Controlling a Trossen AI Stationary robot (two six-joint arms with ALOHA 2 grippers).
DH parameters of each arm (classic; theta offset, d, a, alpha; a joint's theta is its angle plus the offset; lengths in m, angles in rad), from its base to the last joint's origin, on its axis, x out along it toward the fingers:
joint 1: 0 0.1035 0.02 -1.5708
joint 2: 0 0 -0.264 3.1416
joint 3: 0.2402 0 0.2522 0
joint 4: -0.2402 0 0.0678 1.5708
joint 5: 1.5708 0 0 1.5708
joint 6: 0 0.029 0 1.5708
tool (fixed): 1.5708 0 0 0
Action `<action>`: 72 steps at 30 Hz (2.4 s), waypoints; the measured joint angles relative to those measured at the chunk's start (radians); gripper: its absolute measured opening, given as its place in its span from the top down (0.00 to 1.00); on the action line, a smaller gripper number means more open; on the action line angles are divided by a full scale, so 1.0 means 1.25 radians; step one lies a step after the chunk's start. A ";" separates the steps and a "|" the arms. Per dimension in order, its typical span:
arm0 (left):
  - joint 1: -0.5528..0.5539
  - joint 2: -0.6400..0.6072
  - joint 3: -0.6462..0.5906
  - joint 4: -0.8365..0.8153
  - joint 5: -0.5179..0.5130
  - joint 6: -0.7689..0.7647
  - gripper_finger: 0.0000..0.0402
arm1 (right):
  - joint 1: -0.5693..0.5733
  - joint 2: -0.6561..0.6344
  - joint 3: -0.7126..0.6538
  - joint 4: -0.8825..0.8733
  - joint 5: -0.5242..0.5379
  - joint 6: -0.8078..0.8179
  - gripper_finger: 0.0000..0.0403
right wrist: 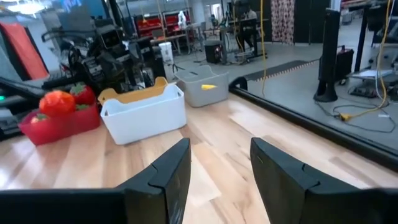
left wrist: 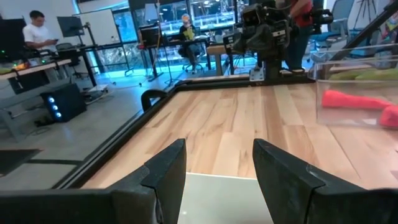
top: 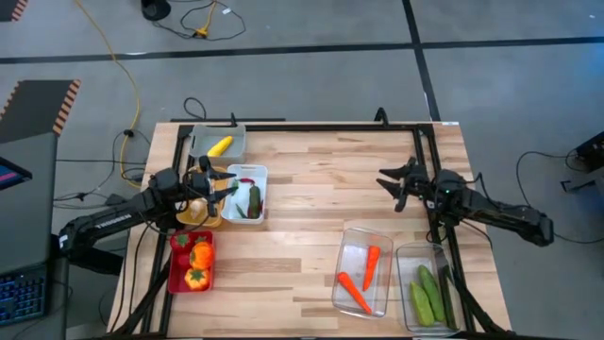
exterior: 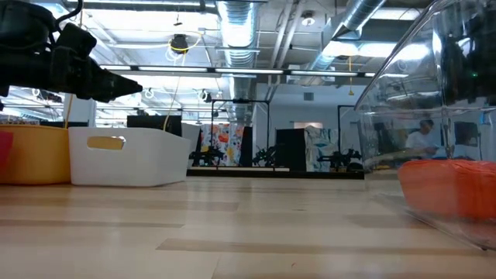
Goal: Sort produce into baskets
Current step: Return to Home Position
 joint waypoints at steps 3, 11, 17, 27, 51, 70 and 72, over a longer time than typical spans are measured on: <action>0.000 0.000 0.000 0.000 0.000 0.006 0.57 | 0.000 0.012 0.000 0.000 0.000 -0.029 0.52; 0.000 0.000 0.000 -0.001 0.000 -0.005 0.57 | 0.000 0.017 0.000 0.001 -0.001 -0.047 0.52; 0.000 0.000 0.000 -0.001 -0.001 -0.017 0.57 | 0.000 0.017 0.000 0.001 -0.001 -0.047 0.52; 0.000 0.000 0.000 -0.001 -0.001 -0.018 0.57 | 0.000 0.017 -0.001 0.001 -0.001 -0.047 0.52; 0.000 -0.025 0.000 0.000 -0.001 -0.018 0.57 | 0.000 0.016 -0.001 0.002 -0.002 -0.047 0.52; 0.000 -0.025 0.000 0.000 -0.001 -0.018 0.57 | 0.000 0.016 -0.001 0.002 -0.002 -0.047 0.52; 0.000 -0.025 0.000 0.000 -0.001 -0.018 0.57 | 0.000 0.016 -0.001 0.002 -0.002 -0.047 0.52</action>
